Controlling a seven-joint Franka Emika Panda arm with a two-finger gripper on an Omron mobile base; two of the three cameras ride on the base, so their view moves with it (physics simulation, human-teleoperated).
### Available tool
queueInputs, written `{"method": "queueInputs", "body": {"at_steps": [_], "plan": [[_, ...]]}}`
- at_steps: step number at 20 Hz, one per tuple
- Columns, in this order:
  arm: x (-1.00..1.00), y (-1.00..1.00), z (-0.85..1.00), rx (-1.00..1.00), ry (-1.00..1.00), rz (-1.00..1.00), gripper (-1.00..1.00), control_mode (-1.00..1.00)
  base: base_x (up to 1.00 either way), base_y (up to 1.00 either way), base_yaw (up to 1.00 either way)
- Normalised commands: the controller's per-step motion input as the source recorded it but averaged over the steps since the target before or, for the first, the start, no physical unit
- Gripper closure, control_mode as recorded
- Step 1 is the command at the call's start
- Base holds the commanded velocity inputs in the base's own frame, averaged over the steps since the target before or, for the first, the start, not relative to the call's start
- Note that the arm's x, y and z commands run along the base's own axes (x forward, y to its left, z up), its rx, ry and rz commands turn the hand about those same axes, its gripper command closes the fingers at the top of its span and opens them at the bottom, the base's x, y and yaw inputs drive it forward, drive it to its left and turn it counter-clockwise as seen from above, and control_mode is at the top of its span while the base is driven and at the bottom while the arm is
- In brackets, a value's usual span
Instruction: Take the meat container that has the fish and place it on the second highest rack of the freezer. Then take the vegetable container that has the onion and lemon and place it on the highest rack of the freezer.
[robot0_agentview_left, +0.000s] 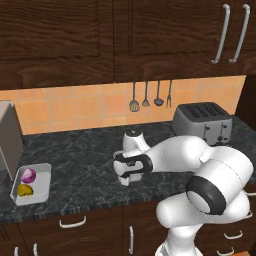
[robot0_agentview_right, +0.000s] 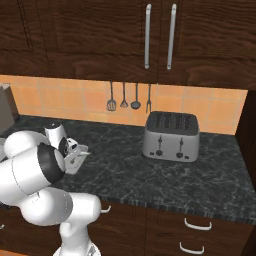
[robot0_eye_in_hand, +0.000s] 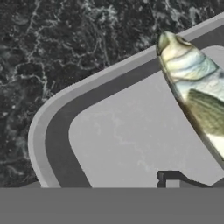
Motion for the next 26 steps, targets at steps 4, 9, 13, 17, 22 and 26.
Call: {"method": "queueInputs", "body": {"at_steps": [4, 9, 13, 17, 22, 26], "plan": [[0.0, 0.0, 0.0, 0.0, 0.0, 0.0, 1.0, -1.0, 0.0, 0.0, 0.0], [0.0, 0.0, 0.0, 0.0, 0.0, 0.0, 1.0, -1.0, 0.0, 0.0, 0.0], [-0.02, 0.0, 0.0, 0.0, 0.0, 0.0, 1.0, -1.0, 0.0, 0.0, 0.0], [0.0, 0.0, 0.08, 0.0, 0.0, 0.0, 1.0, -1.0, 0.0, 0.0, 0.0], [-0.02, 0.0, 0.45, 0.0, 0.0, 0.0, 1.0, -1.0, 0.0, 0.0, 0.0], [-0.04, -0.05, 0.5, 0.0, -0.01, 0.0, 1.0, -1.0, 0.0, 0.0, 0.0]]}}
